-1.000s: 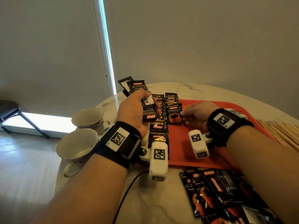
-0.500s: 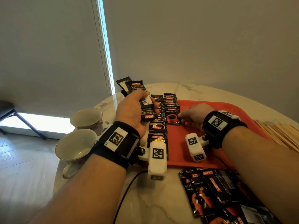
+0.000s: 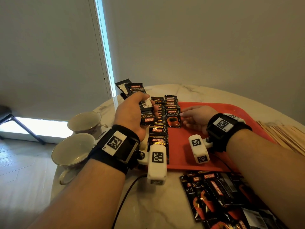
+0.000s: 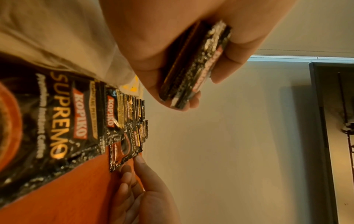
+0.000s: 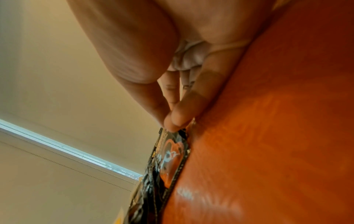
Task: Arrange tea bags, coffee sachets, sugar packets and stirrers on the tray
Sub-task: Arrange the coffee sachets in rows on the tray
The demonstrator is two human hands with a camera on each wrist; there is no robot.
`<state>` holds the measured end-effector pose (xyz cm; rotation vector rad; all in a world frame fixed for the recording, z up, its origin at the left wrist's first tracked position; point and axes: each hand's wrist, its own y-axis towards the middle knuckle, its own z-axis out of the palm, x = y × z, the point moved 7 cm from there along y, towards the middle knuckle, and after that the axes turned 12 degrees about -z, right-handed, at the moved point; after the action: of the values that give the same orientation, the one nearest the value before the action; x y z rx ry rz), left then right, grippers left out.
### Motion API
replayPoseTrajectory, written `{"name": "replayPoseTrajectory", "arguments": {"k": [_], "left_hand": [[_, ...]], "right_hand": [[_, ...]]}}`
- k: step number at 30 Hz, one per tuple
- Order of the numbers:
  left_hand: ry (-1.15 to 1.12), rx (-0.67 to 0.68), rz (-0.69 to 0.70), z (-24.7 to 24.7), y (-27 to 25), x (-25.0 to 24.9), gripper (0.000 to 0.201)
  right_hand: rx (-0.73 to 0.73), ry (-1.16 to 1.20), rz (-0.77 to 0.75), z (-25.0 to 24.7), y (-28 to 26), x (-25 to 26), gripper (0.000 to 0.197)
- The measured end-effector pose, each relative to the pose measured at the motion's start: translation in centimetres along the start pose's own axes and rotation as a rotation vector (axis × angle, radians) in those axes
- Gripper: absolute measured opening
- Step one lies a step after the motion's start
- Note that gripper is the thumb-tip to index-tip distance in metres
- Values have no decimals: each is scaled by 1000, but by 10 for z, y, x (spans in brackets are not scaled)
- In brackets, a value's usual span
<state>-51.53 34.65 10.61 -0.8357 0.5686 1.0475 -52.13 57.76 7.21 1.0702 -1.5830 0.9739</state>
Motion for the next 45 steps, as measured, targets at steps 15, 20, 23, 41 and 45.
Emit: {"name": "replayPoseTrajectory", "arguments": {"k": [15,20,23,41,45], "left_hand": [[114,19,-100,9,-2,11,27],[117,4,-119,10,-3,15,41],[150,46,-127,14,-6,17,46],[358,376,-14,41,-25,22,34],[231,179,-68,28,-14,19,23]], "right_hand": [[61,253,-192,0,-28,37,9],[273,297,-429,31,-64,71,16],[308,272,-538,39,-71,80,31],[363,296,-354,48,-71,72,27],[324,420,-340,41,-67,74,28]]}}
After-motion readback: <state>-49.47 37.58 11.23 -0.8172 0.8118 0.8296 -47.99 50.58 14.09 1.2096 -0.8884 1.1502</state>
